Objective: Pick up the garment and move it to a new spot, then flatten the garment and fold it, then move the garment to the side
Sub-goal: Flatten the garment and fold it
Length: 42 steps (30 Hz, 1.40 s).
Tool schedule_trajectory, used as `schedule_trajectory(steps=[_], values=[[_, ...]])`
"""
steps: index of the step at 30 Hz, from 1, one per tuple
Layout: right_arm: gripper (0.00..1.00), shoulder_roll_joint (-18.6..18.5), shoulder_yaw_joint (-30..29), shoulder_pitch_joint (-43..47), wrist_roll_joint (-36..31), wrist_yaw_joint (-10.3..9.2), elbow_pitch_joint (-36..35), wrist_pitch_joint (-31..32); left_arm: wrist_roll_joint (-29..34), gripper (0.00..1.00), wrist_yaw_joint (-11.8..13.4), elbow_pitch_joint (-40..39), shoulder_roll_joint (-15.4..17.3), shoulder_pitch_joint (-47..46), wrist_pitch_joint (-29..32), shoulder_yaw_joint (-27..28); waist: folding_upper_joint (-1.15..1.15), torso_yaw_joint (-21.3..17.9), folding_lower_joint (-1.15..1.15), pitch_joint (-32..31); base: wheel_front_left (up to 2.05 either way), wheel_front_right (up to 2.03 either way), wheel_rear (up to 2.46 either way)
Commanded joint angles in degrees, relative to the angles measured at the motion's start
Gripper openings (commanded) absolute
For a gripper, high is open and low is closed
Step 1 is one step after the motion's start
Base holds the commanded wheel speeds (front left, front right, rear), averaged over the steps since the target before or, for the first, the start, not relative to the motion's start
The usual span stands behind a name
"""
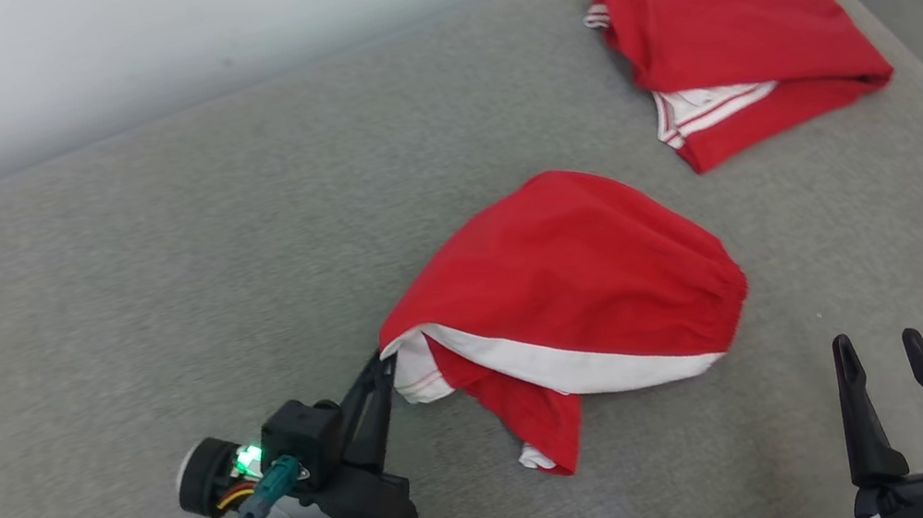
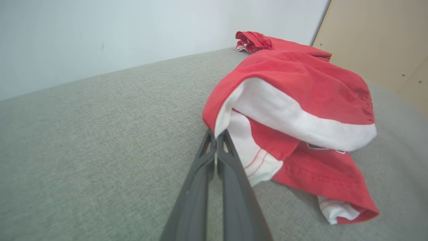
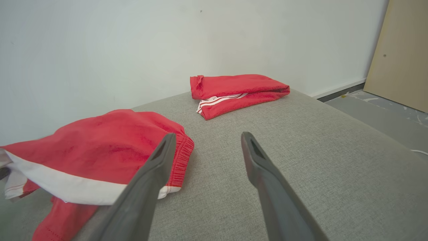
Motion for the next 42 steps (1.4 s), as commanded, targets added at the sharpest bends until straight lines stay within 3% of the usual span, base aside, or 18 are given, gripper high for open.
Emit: schedule_trajectory(steps=[1,9,16,20,26,27,28,34,42], values=[[1.0,-0.01,0.07,0.87,-0.24,-0.1,0.22,-0.26,0.23,0.0,0.5,-1.59,1.01,0.6,-0.35,0.33,-0.01,5.37,0.0,-4.7,0.0,0.0,0.0],[1.0,0.0,-0.39,2.4,0.42,-0.1,0.91,-0.26,1.9,0.0,3.53,-14.06,7.76,4.72,3.87,1.01,-0.01,11.77,0.0,-8.36,0.0,0.0,0.0],[1.0,0.01,-0.58,3.56,0.35,-0.1,1.43,-0.26,0.43,0.0,6.73,-23.56,13.28,14.77,7.69,2.18,-0.01,14.22,0.0,-10.02,0.0,0.0,0.0],[1.0,-0.01,-0.17,3.66,-0.25,-0.1,1.82,-0.25,-1.84,0.0,8.31,-24.41,14.07,21.06,6.96,3.04,-0.01,14.37,0.0,-10.74,0.0,0.0,0.0],[1.0,-0.04,-0.52,4.28,-1.38,-0.1,2.14,-0.26,-4.54,0.0,8.52,-21.31,11.93,26.43,4.84,2.59,-0.01,14.47,0.0,-11.47,0.0,0.0,0.0],[1.0,-0.04,-0.63,4.36,-1.47,-0.1,2.11,-0.26,-5.07,0.18,8.5,-20.84,11.23,26.68,4.32,2.5,-0.01,14.58,0.0,-11.53,0.0,0.0,0.0],[1.0,-0.04,-0.73,4.42,-1.48,-0.1,2.08,-0.26,-5.03,0.97,8.43,-20.46,10.77,26.78,3.85,2.28,-0.01,14.7,0.0,-11.68,0.0,0.0,0.0],[1.0,-0.26,-1.33,4.77,-1.86,-0.1,1.99,-0.26,-4.3,1.0,8.93,-21.89,8.98,25.99,0.63,3.25,-0.01,16.18,0.0,-12.62,0.0,0.0,0.0],[1.0,-0.21,-1.74,5.24,-1.72,-0.1,1.95,-0.26,-3.17,1.0,10.26,-27.19,9.47,27.26,-0.51,6.54,-0.01,17.89,0.0,-14.04,0.0,0.0,0.0]])
